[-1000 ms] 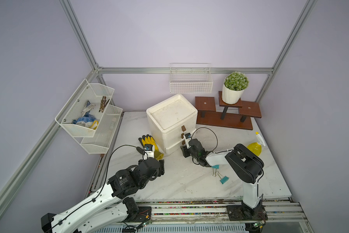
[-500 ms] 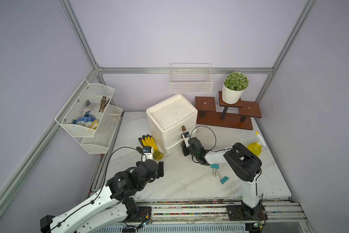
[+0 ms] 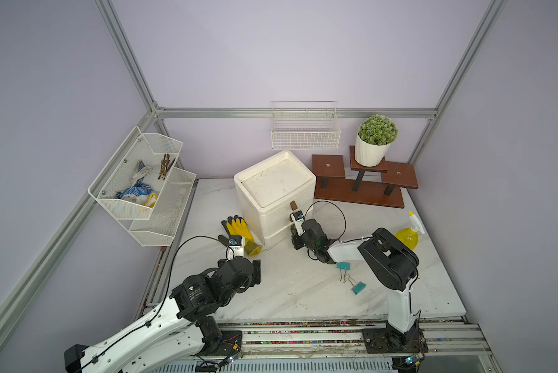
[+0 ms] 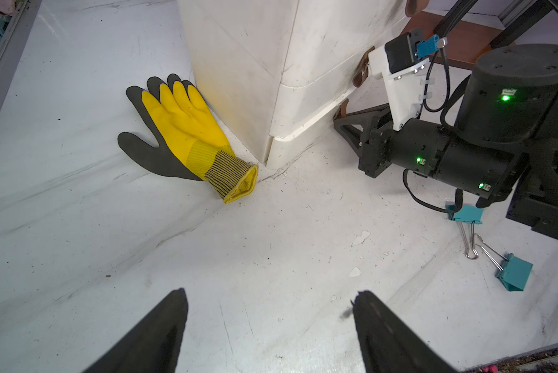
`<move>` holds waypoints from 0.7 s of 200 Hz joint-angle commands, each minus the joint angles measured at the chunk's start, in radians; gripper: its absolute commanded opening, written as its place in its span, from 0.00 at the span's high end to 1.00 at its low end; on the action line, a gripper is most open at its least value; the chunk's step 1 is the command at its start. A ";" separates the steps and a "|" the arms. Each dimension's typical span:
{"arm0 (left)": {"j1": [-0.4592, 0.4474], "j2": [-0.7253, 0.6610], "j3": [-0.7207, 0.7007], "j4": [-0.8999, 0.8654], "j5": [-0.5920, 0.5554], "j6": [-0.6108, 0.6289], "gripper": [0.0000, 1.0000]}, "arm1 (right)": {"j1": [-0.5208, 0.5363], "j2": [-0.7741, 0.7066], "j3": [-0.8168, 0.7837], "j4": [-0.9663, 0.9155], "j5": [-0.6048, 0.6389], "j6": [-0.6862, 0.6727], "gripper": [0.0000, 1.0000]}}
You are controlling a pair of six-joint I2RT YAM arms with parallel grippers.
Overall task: Put the binder clips in the drawer according to color
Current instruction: Open the drawer in the storage box.
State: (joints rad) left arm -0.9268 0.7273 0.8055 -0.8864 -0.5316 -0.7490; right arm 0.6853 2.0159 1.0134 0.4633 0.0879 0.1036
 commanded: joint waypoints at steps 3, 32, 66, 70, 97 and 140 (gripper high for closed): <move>0.005 -0.001 0.007 0.006 -0.010 -0.016 0.16 | -0.003 -0.003 0.018 0.014 -0.011 0.002 1.00; 0.005 -0.003 0.007 0.005 -0.013 -0.013 0.16 | -0.002 -0.015 -0.010 0.025 0.002 0.016 1.00; 0.005 -0.002 0.009 0.007 -0.019 -0.009 0.17 | -0.002 -0.060 -0.075 0.056 0.019 0.034 1.00; 0.005 -0.003 0.009 0.006 -0.019 -0.009 0.17 | -0.001 -0.068 -0.084 0.057 0.019 0.037 1.00; 0.005 -0.001 0.008 0.008 -0.025 -0.009 0.17 | -0.002 -0.120 -0.140 0.075 0.020 0.051 1.00; 0.005 -0.003 0.001 0.015 -0.023 -0.011 0.18 | -0.001 -0.198 -0.221 0.046 -0.013 0.063 1.00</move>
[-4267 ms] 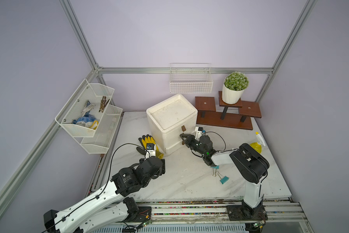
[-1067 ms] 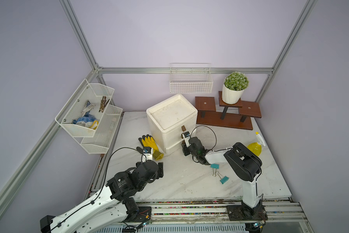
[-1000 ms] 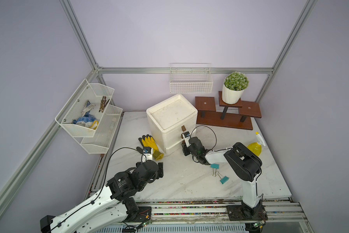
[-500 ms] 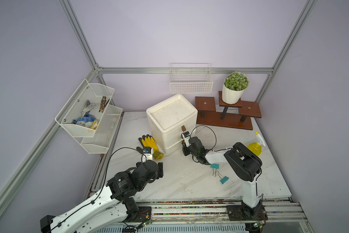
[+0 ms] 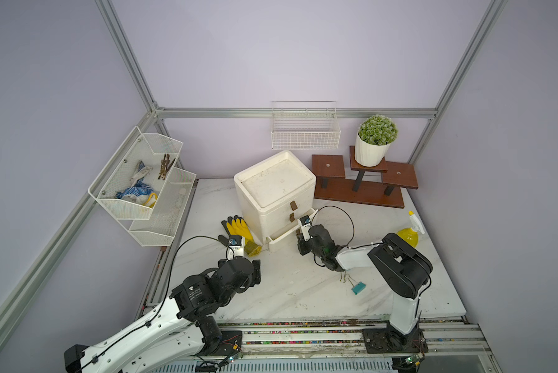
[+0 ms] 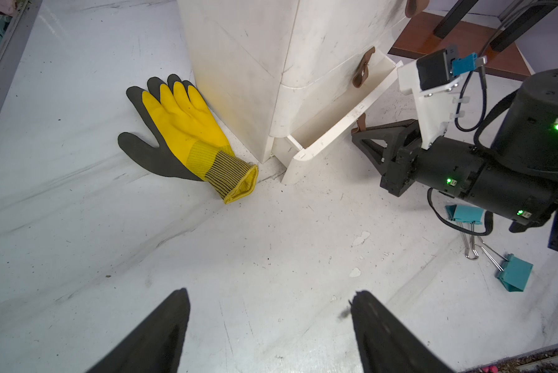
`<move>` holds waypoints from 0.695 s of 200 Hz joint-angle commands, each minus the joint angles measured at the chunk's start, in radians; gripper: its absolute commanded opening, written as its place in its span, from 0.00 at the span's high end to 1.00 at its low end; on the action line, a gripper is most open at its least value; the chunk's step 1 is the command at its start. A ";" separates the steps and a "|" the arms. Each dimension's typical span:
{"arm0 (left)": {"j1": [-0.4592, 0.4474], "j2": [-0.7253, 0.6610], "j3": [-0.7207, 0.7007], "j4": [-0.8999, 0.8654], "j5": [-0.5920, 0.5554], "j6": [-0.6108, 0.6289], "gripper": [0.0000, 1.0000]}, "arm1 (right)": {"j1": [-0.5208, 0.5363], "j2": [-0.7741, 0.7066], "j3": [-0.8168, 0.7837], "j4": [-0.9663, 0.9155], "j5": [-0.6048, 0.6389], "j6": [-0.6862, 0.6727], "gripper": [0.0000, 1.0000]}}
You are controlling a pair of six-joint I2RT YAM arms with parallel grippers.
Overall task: Put the binder clips in the drawer according to color
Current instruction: Open the drawer in the storage box.
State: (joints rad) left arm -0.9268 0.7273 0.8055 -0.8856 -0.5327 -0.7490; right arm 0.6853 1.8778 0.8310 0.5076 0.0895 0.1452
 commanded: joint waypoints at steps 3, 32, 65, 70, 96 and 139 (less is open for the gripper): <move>0.005 -0.003 0.000 0.015 -0.021 -0.010 0.18 | -0.001 -0.067 -0.045 0.000 -0.016 0.023 1.00; 0.005 -0.002 -0.004 0.022 -0.022 -0.010 0.18 | 0.002 -0.152 -0.138 0.007 -0.003 0.057 1.00; 0.005 0.000 -0.025 0.040 -0.013 -0.021 0.17 | 0.005 -0.241 -0.214 -0.023 0.002 0.081 1.00; 0.005 0.001 -0.026 0.043 -0.012 -0.021 0.17 | 0.006 -0.250 -0.223 -0.028 0.007 0.085 1.00; 0.004 0.004 -0.026 0.046 -0.013 -0.024 0.16 | 0.010 -0.284 -0.259 -0.046 0.018 0.093 1.00; 0.006 0.007 -0.023 0.048 -0.009 -0.027 0.15 | 0.027 -0.328 -0.286 -0.081 0.022 0.098 1.00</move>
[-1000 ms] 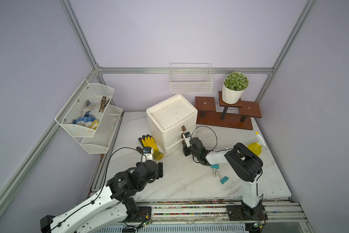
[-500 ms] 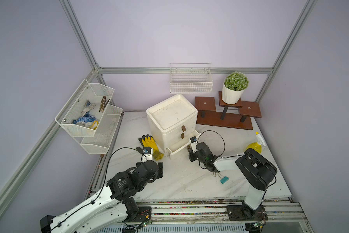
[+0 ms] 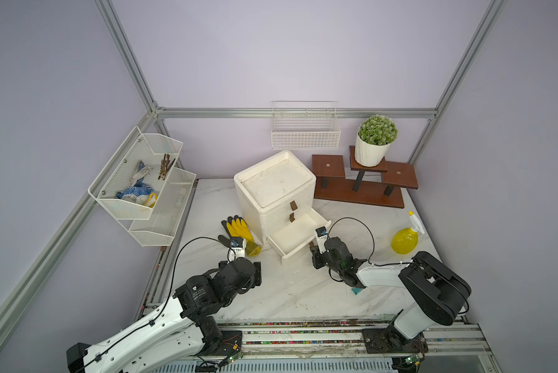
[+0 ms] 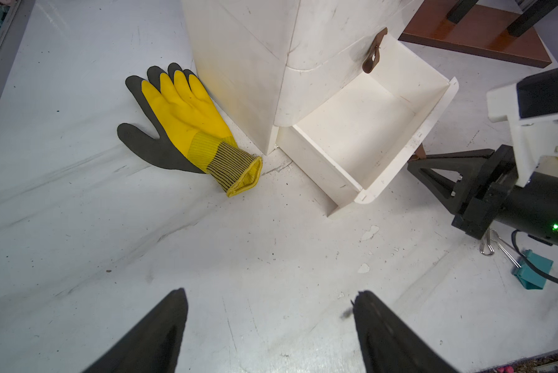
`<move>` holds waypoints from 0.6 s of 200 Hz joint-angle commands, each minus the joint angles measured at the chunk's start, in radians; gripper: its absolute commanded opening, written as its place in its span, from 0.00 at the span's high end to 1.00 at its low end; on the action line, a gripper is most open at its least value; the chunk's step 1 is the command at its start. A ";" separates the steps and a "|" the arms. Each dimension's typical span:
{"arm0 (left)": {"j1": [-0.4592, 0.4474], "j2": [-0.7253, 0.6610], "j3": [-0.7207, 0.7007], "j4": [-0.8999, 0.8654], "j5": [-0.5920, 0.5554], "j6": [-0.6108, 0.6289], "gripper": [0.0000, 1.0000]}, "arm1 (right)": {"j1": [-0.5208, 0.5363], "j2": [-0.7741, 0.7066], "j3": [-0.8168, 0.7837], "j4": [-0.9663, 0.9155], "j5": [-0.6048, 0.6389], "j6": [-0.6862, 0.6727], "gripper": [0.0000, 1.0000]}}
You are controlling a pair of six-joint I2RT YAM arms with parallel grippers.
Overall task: Put the binder clips in the drawer according to color
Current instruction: Open the drawer in the storage box.
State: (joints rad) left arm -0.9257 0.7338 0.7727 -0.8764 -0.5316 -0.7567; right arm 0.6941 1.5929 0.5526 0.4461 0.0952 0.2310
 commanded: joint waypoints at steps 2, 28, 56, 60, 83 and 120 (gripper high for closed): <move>0.005 0.002 0.008 0.039 -0.010 -0.020 0.15 | 0.020 -0.044 -0.008 -0.023 0.019 0.011 1.00; 0.005 0.007 0.010 0.047 -0.010 -0.019 0.16 | 0.036 -0.079 -0.028 -0.035 0.041 0.022 1.00; 0.005 0.015 0.014 0.055 -0.005 -0.018 0.16 | 0.037 -0.113 -0.054 -0.045 0.066 0.045 1.00; 0.005 0.014 0.014 0.056 -0.005 -0.018 0.15 | 0.037 -0.119 -0.056 -0.046 0.069 0.047 1.00; 0.005 0.018 0.019 0.055 -0.009 -0.012 0.15 | 0.036 -0.147 -0.061 -0.065 0.084 0.070 0.84; 0.008 0.013 0.018 0.064 -0.018 -0.022 0.10 | 0.038 -0.315 -0.100 -0.169 0.165 0.174 0.38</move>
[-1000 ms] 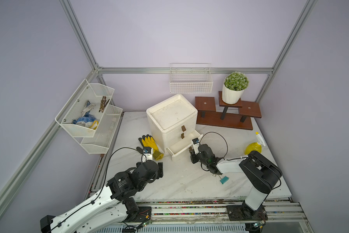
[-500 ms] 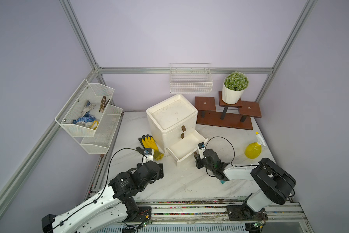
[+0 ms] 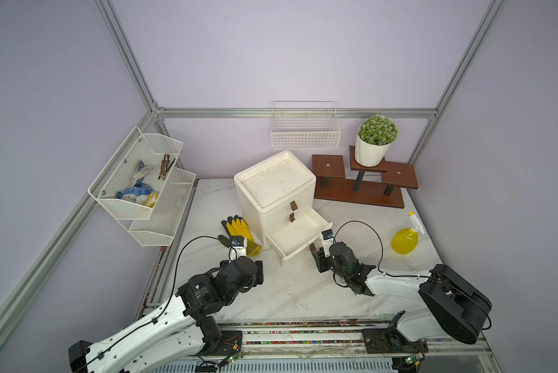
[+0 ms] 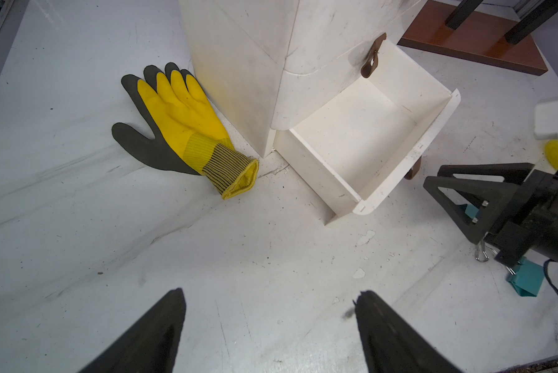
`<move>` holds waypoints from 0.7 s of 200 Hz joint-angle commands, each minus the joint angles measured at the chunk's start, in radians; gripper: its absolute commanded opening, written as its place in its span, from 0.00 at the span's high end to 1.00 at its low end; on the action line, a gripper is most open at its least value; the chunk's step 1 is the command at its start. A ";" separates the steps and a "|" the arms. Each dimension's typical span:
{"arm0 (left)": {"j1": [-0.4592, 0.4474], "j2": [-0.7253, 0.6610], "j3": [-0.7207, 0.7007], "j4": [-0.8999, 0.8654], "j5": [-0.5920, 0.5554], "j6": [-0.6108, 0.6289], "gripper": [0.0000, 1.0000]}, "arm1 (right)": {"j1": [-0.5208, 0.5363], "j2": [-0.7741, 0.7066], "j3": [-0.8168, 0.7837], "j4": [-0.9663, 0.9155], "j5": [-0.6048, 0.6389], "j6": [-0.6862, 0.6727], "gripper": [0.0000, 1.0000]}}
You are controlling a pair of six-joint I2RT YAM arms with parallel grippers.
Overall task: Put the binder clips in the drawer according to color
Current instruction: Open the drawer in the storage box, then pick up the binder clip at the center of the board.
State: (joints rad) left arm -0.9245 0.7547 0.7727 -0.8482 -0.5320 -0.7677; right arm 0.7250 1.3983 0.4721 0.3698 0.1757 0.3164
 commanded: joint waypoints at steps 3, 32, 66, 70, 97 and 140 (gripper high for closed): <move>0.009 -0.010 0.014 0.040 -0.017 -0.012 0.09 | 0.007 -0.138 -0.019 -0.114 0.100 0.106 0.36; 0.075 -0.047 -0.012 0.080 0.045 0.011 0.05 | -0.002 -0.260 0.037 -0.450 0.306 0.335 0.18; 0.294 -0.078 -0.034 0.078 0.208 0.073 0.04 | -0.075 -0.230 0.110 -0.760 0.226 0.447 0.10; 0.316 -0.082 -0.037 0.078 0.224 0.085 0.04 | -0.087 -0.228 0.108 -0.764 0.206 0.442 0.10; 0.436 -0.092 -0.055 0.079 0.310 0.141 0.02 | -0.146 -0.183 0.128 -0.778 0.150 0.406 0.07; 0.513 -0.060 -0.039 0.078 0.355 0.152 0.03 | -0.169 -0.015 0.233 -0.809 0.096 0.309 0.11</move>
State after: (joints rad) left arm -0.4484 0.6823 0.7139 -0.7937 -0.2401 -0.6556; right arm 0.5606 1.3071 0.6388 -0.3790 0.3172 0.6827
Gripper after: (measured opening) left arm 0.975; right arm 0.906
